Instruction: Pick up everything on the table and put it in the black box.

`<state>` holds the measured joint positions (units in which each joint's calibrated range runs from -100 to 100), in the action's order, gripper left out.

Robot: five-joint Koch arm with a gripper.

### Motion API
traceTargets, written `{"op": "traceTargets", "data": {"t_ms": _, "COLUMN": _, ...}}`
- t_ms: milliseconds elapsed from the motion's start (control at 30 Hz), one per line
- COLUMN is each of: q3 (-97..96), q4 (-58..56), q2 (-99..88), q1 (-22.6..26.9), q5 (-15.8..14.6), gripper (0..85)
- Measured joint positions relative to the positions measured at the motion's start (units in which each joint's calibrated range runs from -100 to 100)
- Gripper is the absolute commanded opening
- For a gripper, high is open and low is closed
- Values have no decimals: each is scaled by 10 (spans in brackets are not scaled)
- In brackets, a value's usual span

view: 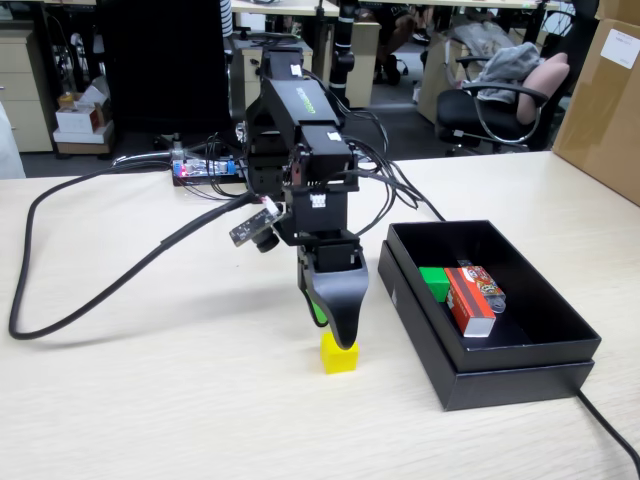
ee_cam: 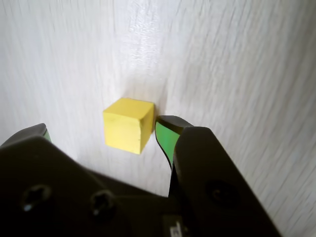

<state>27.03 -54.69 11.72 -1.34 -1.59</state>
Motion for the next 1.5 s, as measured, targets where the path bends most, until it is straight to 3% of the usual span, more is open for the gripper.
{"op": "traceTargets", "data": {"t_ms": 633, "q3": 29, "q4": 0, "q2": 87, "q1": 6, "q5": -4, "gripper": 419}}
{"op": "traceTargets", "data": {"t_ms": 800, "q3": 47, "q4": 0, "q2": 99, "q1": 5, "q5": -5, "gripper": 269}}
{"op": "traceTargets", "data": {"t_ms": 967, "q3": 47, "q4": 0, "q2": 99, "q1": 3, "q5": -5, "gripper": 254}}
{"op": "traceTargets", "data": {"t_ms": 1000, "q3": 47, "q4": 0, "q2": 99, "q1": 3, "q5": -5, "gripper": 209}}
{"op": "traceTargets", "data": {"t_ms": 1033, "q3": 47, "q4": 0, "q2": 99, "q1": 3, "q5": -5, "gripper": 84}}
{"op": "traceTargets", "data": {"t_ms": 1067, "q3": 47, "q4": 0, "q2": 99, "q1": 3, "q5": -5, "gripper": 43}}
{"op": "traceTargets", "data": {"t_ms": 1500, "q3": 32, "q4": -7, "q2": 51, "q1": -1, "q5": -5, "gripper": 36}}
